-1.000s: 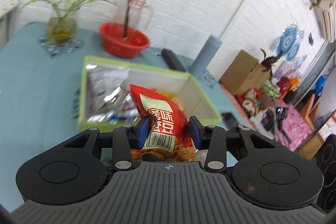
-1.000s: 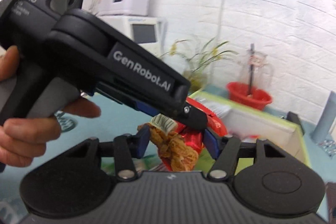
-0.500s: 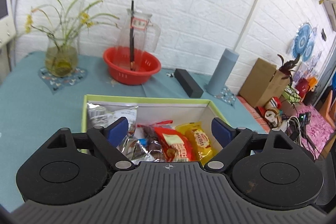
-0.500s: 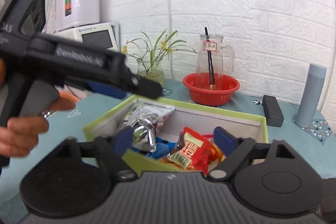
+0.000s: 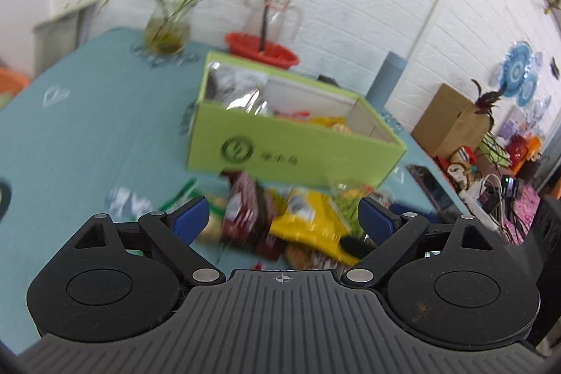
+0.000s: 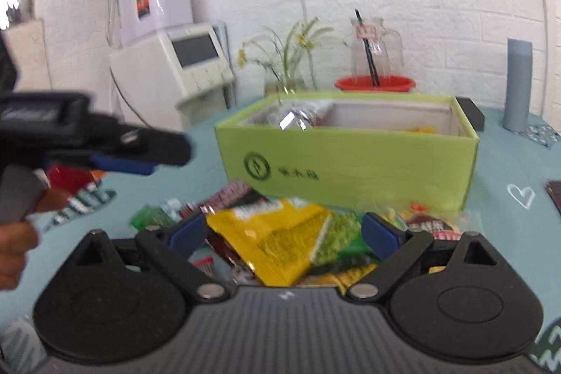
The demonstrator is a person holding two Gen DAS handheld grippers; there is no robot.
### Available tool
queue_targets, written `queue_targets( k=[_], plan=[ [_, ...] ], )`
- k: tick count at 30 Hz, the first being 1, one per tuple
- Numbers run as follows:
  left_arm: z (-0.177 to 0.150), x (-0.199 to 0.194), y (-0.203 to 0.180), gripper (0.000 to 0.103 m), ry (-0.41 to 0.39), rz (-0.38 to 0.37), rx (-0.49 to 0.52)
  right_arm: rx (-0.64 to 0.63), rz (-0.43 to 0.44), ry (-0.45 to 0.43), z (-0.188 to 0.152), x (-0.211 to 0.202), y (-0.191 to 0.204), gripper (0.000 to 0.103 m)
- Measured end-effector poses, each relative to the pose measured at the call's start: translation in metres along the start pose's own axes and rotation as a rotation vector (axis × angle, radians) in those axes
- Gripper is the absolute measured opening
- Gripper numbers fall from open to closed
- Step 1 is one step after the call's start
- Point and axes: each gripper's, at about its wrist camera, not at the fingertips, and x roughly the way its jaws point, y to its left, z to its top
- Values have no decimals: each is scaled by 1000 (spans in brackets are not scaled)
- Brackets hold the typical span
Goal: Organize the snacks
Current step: 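Reach the left tool to the long pastry packet and grasp it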
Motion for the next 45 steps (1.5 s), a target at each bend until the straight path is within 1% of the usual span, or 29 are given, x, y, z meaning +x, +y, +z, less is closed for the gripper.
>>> queue_targets(
  k=[2, 4, 6, 8, 9, 10, 11, 13, 15, 17, 18, 19, 20, 22, 23, 24, 27, 29, 31, 33, 35, 39, 40, 43, 45],
  plan=[
    [-7, -2, 6, 81, 14, 18, -27, -6, -14, 2, -1, 1, -2, 93],
    [-11, -5, 12, 81, -5, 39, -61, 0, -2, 24, -3, 7, 0, 93],
    [-14, -5, 15, 81, -9, 41, -90, -11, 5, 35, -6, 10, 4, 93],
    [-17, -1, 14, 81, 21, 25, -93, -24, -2, 27, -7, 9, 7, 93],
    [-18, 1, 14, 81, 32, 22, -90, -19, 8, 15, -6, 7, 7, 93],
    [-20, 2, 13, 81, 40, 25, -87, -9, 35, 9, -6, 6, 8, 93],
    [-21, 3, 13, 81, 43, 41, -86, -2, 56, 13, -6, 6, 9, 93],
    [-22, 5, 16, 80, 57, 62, -90, -44, 31, 34, -7, 9, 13, 93],
    [-23, 4, 21, 80, 53, 73, -112, -85, -42, 42, -7, 10, 13, 93],
    [-22, 0, 27, 80, 46, 84, -124, -95, -92, 40, -5, 4, 11, 93],
    [-22, -2, 30, 80, 46, 91, -127, -94, -97, 37, -5, -2, 13, 93],
    [-21, -4, 32, 80, 44, 96, -127, -80, -79, 28, -7, -12, 16, 93],
    [-21, -6, 35, 81, 37, 101, -129, -54, -27, 31, -12, -23, 19, 94],
    [-21, -5, 39, 81, 33, 109, -139, 3, 99, 87, -25, -33, 26, 93],
    [-20, -3, 41, 81, 38, 101, -143, 18, 146, 124, -33, -32, 31, 93],
    [-21, -1, 43, 81, 47, 93, -146, 17, 158, 154, -39, -29, 35, 93],
    [-23, -2, 45, 81, 62, 67, -159, -35, 76, 211, -45, -12, 48, 94],
    [-25, -7, 47, 81, 56, 53, -157, -35, 97, 244, -41, 1, 52, 94],
    [-26, -14, 50, 81, 41, 53, -162, -54, 121, 302, -41, 17, 60, 95],
    [-26, -20, 56, 81, 33, 55, -170, -105, 109, 306, -41, 21, 76, 95],
    [-28, -25, 61, 82, 30, 52, -168, -111, 158, 307, -44, 17, 87, 94],
    [-32, -22, 64, 83, 50, 44, -156, -94, 199, 295, -51, 6, 106, 94],
    [-33, -20, 63, 82, 62, 32, -155, -83, 189, 288, -52, 5, 106, 94],
    [-34, -15, 54, 82, 81, 0, -131, -36, 98, 274, -51, 7, 98, 94],
    [-34, -10, 45, 82, 95, -18, -115, -8, 65, 265, -49, 11, 92, 94]
  ],
)
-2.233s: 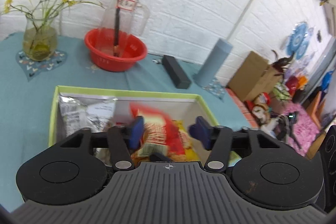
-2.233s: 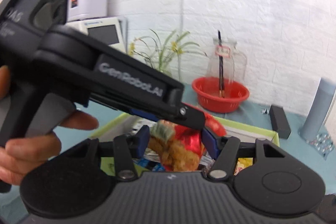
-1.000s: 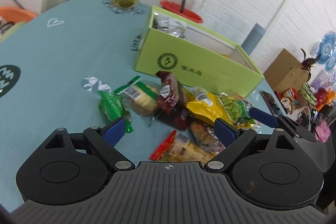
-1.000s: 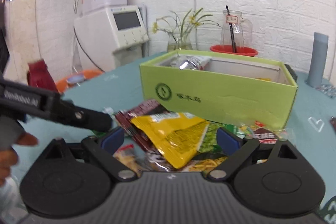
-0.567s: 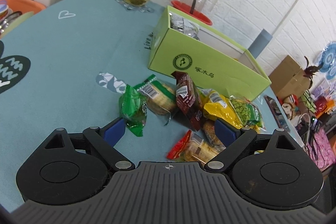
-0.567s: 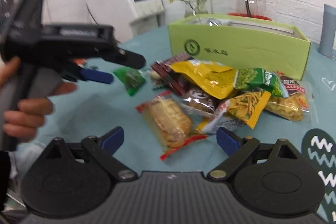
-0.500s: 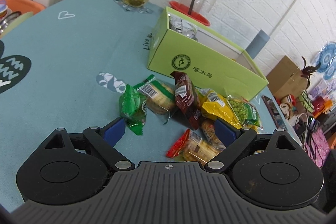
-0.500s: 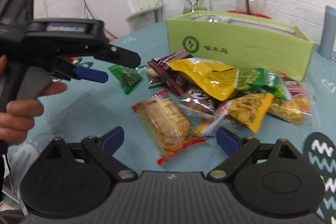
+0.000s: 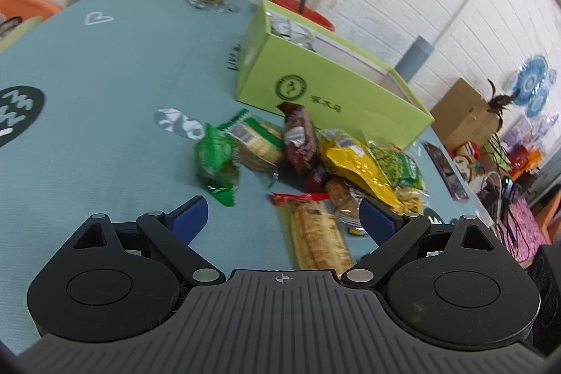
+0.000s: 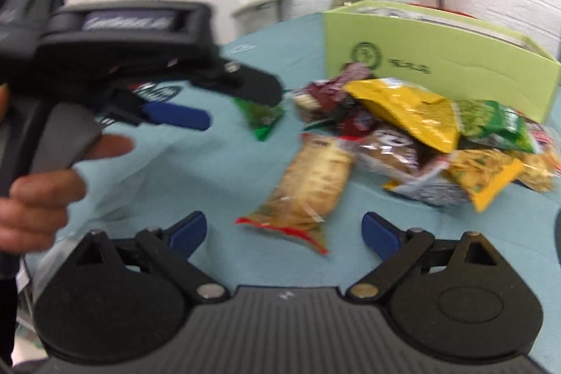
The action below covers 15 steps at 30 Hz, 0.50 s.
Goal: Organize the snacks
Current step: 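Reach the left tool to the long pastry packet and grasp it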
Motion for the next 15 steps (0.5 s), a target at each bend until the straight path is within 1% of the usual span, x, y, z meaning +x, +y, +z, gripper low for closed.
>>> queue_targets(
  k=[2, 4, 8, 10, 12, 15],
  plan=[
    [1, 9, -9, 82, 36, -28, 17, -15, -2, -12, 3, 3, 2, 94],
    [1, 18, -17, 82, 75, -57, 44, -24, 0, -6, 5, 8, 4, 93],
    [-5, 32, -28, 76, 118, -34, 96, -50, -36, -8, 6, 15, 7, 93],
    [-6, 39, -28, 73, 147, -24, 89, -69, -54, -13, 5, 18, 9, 96],
    [-5, 43, -24, 72, 150, -28, 71, -70, -77, 4, 7, 23, 8, 102],
    [-1, 42, -19, 72, 164, -46, 39, -73, -84, 6, 9, 24, 9, 102]
  ],
)
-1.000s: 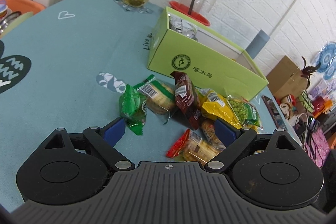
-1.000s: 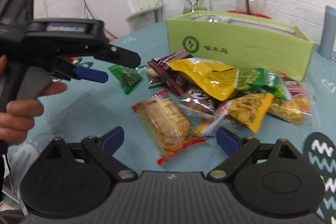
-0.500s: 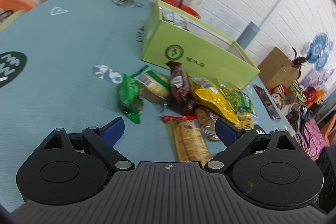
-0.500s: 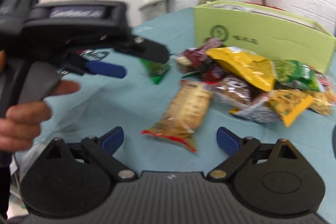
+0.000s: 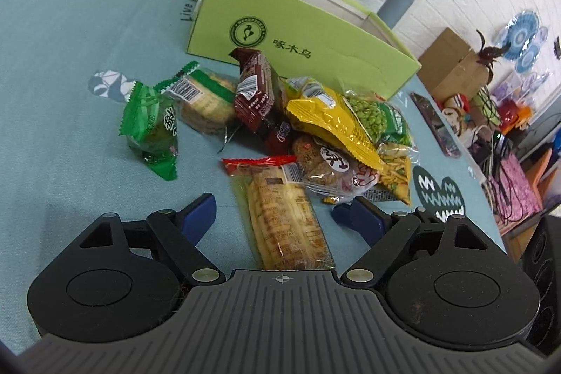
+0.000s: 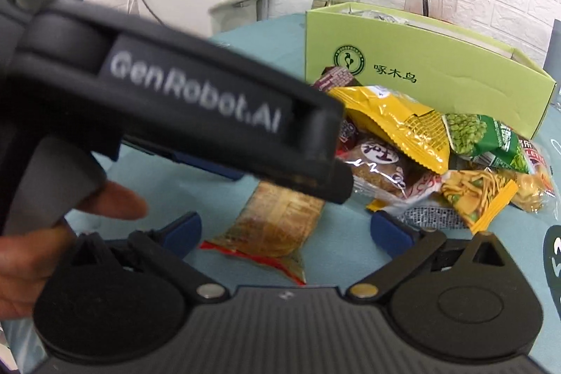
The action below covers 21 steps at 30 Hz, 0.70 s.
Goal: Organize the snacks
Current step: 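Reach the left tool to the long pastry packet and grasp it, then carry the pastry packet into the green box and open the left tool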
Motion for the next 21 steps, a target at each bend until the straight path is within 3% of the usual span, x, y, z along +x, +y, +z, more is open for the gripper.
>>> queue_targets(
  k=[4, 8, 13, 14, 15, 16, 17, 19, 21],
  plan=[
    [4, -6, 6, 71, -8, -25, -17, 10, -24, 22, 3, -5, 4, 102],
    [7, -14, 4, 71, -34, -51, 10, -5, -112, -73, 6, -27, 17, 102],
    [9, -6, 2, 69, -9, -39, 32, 37, -87, -39, 8, -16, 16, 99],
    [9, -5, 3, 64, -4, -46, 35, 35, -81, -33, 9, -13, 17, 99],
    [8, -3, 2, 53, 6, -50, 39, 28, -74, -21, 8, -8, 16, 97],
    [8, 0, 1, 43, 22, -50, 46, 19, -69, -7, 7, -4, 18, 80],
    [6, 6, 0, 30, 47, -41, 55, 18, -52, -36, 7, -5, 20, 70],
    [1, 6, -6, 24, 28, -2, 94, 22, -66, -40, 8, -8, 22, 51],
    [-2, 5, -9, 21, 26, 5, 102, 40, -55, -48, 7, -12, 18, 50]
  ],
)
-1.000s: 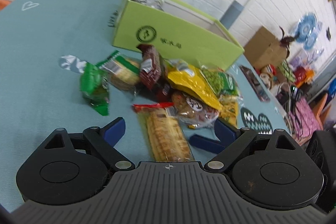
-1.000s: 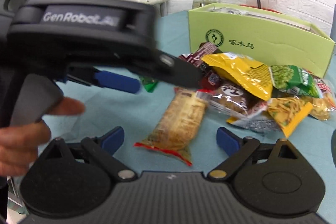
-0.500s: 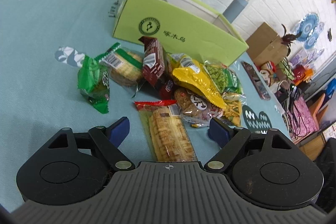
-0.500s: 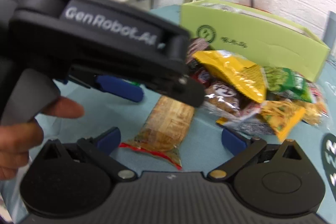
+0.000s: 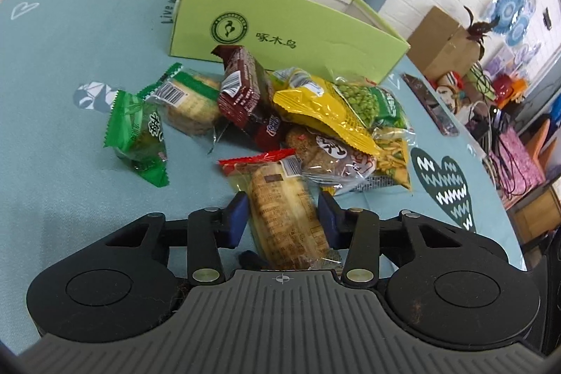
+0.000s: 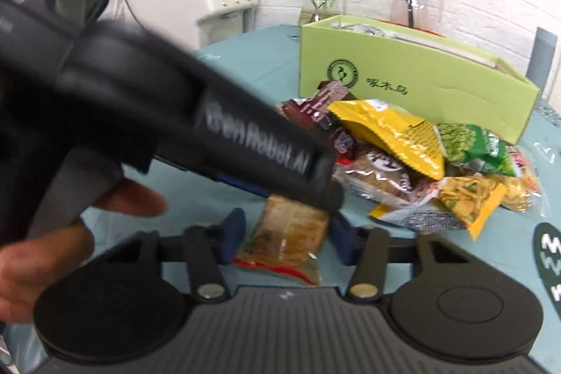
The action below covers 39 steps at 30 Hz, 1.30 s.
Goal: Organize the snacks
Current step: 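Carry the pastry packet into the green box and open the left tool, then move the left tool back over the remaining snack pile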
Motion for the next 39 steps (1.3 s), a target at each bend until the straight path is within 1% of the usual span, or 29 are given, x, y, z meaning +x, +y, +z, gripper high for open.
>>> queue_targets(
  k=[1, 3, 6, 9, 12, 14, 17, 20, 23, 26, 28, 29, 30, 31, 32, 34, 35, 36, 37, 38, 39],
  plan=[
    [0, -1, -1, 21, 7, -6, -10, 10, 7, 0, 0, -3, -3, 48],
    [3, -10, -4, 21, 2, -28, -34, 9, 12, -20, 3, -15, -7, 47],
    [16, -32, -13, 21, -43, -55, -49, -27, 12, -87, 16, -36, -8, 48],
    [40, -46, -29, 22, -99, -49, -32, -51, 21, -166, 36, -49, -19, 48],
    [77, -41, -44, 22, -130, -27, -1, -81, 17, -214, 64, -43, -41, 49],
    [112, -26, -57, 22, -139, -19, 33, -84, 0, -241, 84, -34, -63, 49],
    [159, 3, -71, 22, -138, -32, 55, -50, -16, -253, 117, -16, -104, 49],
    [201, 43, -80, 22, -124, -29, 63, 2, -21, -236, 144, 9, -143, 49],
    [227, 80, -79, 22, -92, -10, 50, 32, -29, -190, 162, 41, -172, 49],
    [237, 116, -70, 22, -61, 4, 38, 39, -29, -136, 165, 71, -187, 49],
    [238, 133, -59, 24, -39, 7, 32, 52, -21, -99, 161, 84, -202, 53],
    [237, 140, -55, 26, -35, 5, 34, 54, -17, -87, 158, 91, -204, 57],
    [236, 144, -52, 35, -34, 2, 40, 56, -11, -82, 155, 94, -204, 67],
    [235, 145, -51, 38, -36, 3, 46, 54, -7, -84, 154, 96, -203, 74],
    [235, 143, -50, 41, -46, 6, 49, 43, -14, -89, 149, 95, -201, 75],
    [233, 128, -50, 44, -82, -4, 48, 32, -25, -118, 149, 86, -201, 78],
    [232, 116, -52, 48, -109, -20, 50, 34, -27, -145, 147, 70, -197, 80],
    [231, 102, -54, 56, -137, -34, 55, 35, -33, -172, 145, 57, -196, 87],
    [228, 87, -57, 60, -168, -41, 65, 33, -41, -206, 142, 41, -194, 97],
    [223, 70, -61, 66, -204, -44, 79, 30, -49, -243, 136, 28, -194, 98],
    [216, 55, -63, 69, -232, -46, 90, 30, -52, -265, 130, 13, -191, 98]
  ],
)
